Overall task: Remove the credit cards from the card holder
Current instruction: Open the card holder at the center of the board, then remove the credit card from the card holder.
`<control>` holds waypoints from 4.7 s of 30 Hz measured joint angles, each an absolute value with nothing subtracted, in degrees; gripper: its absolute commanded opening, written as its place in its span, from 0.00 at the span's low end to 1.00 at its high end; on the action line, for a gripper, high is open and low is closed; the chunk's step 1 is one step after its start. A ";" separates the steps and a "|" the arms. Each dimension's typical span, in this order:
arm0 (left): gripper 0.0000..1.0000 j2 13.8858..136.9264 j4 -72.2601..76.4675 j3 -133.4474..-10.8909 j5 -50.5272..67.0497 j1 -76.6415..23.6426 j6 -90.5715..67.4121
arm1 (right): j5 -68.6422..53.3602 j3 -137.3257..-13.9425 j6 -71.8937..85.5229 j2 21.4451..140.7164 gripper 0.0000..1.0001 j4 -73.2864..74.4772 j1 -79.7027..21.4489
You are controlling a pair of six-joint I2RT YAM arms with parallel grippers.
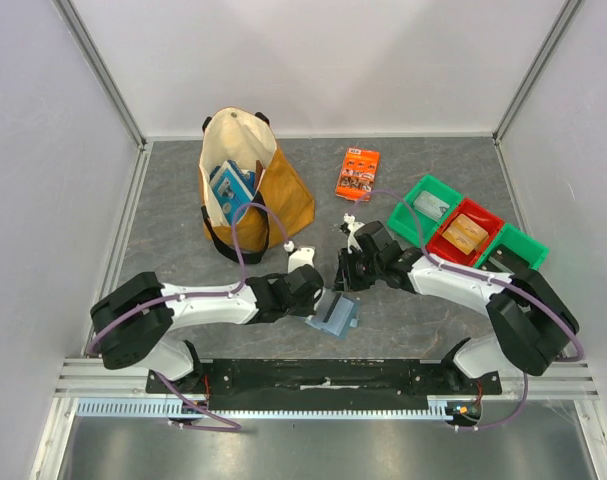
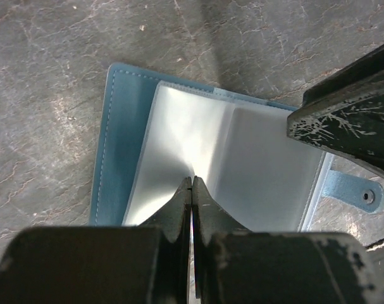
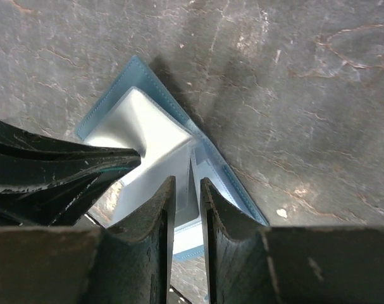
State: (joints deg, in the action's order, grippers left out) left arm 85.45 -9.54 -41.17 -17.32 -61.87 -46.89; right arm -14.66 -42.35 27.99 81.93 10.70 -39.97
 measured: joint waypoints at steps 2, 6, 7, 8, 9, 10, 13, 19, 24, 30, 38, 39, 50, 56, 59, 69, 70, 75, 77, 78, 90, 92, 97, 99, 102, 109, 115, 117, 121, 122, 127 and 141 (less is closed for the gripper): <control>0.02 84.18 -9.10 -40.12 -17.26 -61.65 -47.62 | -15.33 -42.35 28.82 82.83 0.31 9.37 -39.97; 0.04 81.95 -8.54 -38.37 -16.32 -60.73 -48.84 | -16.67 -42.37 30.59 83.77 0.31 6.90 -39.97; 0.06 81.67 -8.40 -38.13 -16.16 -60.60 -49.12 | -16.99 -42.44 31.07 83.88 0.31 6.26 -39.97; 0.09 81.41 -8.40 -37.95 -16.08 -60.23 -49.43 | -17.28 -42.57 31.38 83.99 0.31 5.80 -39.97; 0.11 81.10 -8.36 -37.80 -15.94 -60.07 -49.63 | -17.58 -42.89 31.70 84.20 0.31 5.34 -39.97; 0.13 80.66 -8.36 -37.63 -15.86 -59.94 -49.84 | -17.91 -43.31 31.94 84.53 0.31 4.95 -39.97; 0.21 79.11 -8.40 -37.36 -15.53 -59.81 -49.89 | -18.85 -44.25 32.51 85.49 0.31 3.49 -39.97; 0.18 77.60 -8.14 -37.36 -14.48 -59.81 -49.84 | -20.03 -44.51 33.45 86.83 0.39 2.48 -39.97; 0.11 79.92 -9.61 -38.15 -14.44 -59.79 -49.80 | -15.20 -44.51 31.81 85.86 0.46 6.15 -39.99; 0.10 82.11 -11.90 -38.30 -14.50 -59.79 -49.87 | -10.11 -43.70 29.30 80.36 0.50 11.42 -40.29; 0.08 82.48 -12.03 -38.30 -14.46 -59.72 -49.93 | -6.61 -43.16 27.77 79.07 0.50 13.98 -43.75; 0.09 82.48 -12.03 -38.30 -14.46 -59.70 -49.93 | -6.26 -43.16 27.79 79.35 0.49 14.17 -44.14; 0.08 82.48 -11.99 -38.30 -14.44 -59.70 -49.95 | -2.87 -43.16 28.27 82.26 0.47 15.62 -47.13; 0.07 82.48 -11.99 -38.30 -14.44 -59.68 -49.95 | -1.06 -43.16 28.53 83.50 0.46 17.30 -47.97; 0.08 82.48 -11.97 -38.30 -14.44 -59.68 -49.95 | -0.30 -43.16 28.67 83.55 0.44 18.02 -48.29; 0.07 82.48 -11.92 -38.30 -14.37 -59.68 -49.95 | 0.43 -43.24 28.64 83.55 0.42 18.68 -49.04; 0.07 82.48 -11.92 -38.30 -14.39 -59.68 -49.95 | 0.49 -43.31 28.64 83.55 0.42 18.79 -49.04; 0.07 82.48 -11.92 -38.28 -14.37 -59.68 -49.95 | 1.63 -44.34 28.60 83.53 0.43 19.40 -49.30; 0.07 82.48 -11.90 -38.28 -14.37 -59.68 -49.95 | 2.07 -44.91 28.58 83.53 0.43 19.40 -49.41; 0.07 82.48 -11.90 -38.28 -14.37 -59.68 -49.95 | 2.20 -45.15 28.51 83.53 0.43 19.40 -49.41; 0.07 82.48 -11.90 -38.28 -14.33 -59.68 -49.95 | 3.49 -45.71 28.45 85.34 0.42 19.46 -49.78; 0.07 82.48 -11.88 -38.28 -14.31 -59.68 -49.95 | 3.51 -45.71 28.45 85.73 0.40 19.46 -49.80; 0.06 82.48 -11.88 -38.28 -14.22 -59.68 -49.95 | 3.51 -45.71 28.47 86.15 0.36 19.46 -50.02; 0.06 82.48 -11.88 -38.28 -14.09 -59.68 -49.95 | 3.49 -45.71 28.45 86.15 0.34 19.46 -50.11; 0.07 82.48 -11.88 -38.28 -13.76 -59.68 -49.95 | 3.40 -45.71 28.47 86.15 0.30 19.46 -50.11; 0.06 82.48 -11.88 -38.28 -13.34 -59.68 -49.95 | 2.76 -45.71 28.45 86.13 0.19 19.46 -50.15; 0.06 82.48 -11.86 -38.28 -13.32 -59.68 -49.95 | 2.02 -45.78 28.62 86.08 0.13 19.46 -50.15; 0.06 82.48 -11.86 -38.28 -13.32 -59.68 -49.95 | 1.52 -45.80 28.69 86.04 0.13 19.38 -50.17; 0.06 82.48 -11.86 -38.28 -13.32 -59.68 -49.95 | 0.91 -45.84 28.91 85.49 0.23 19.38 -50.22; 0.06 82.48 -11.84 -38.26 -13.32 -59.68 -49.95 | 0.89 -45.87 29.10 85.23 0.24 19.40 -50.28; 0.06 82.46 -11.68 -38.15 -13.32 -59.68 -49.98 | 1.43 -45.93 30.11 83.44 0.34 19.81 -50.43; 0.06 82.46 -11.60 -38.06 -13.32 -59.68 -49.98 | 1.50 -44.73 33.19 82.30 0.40 20.36 -50.43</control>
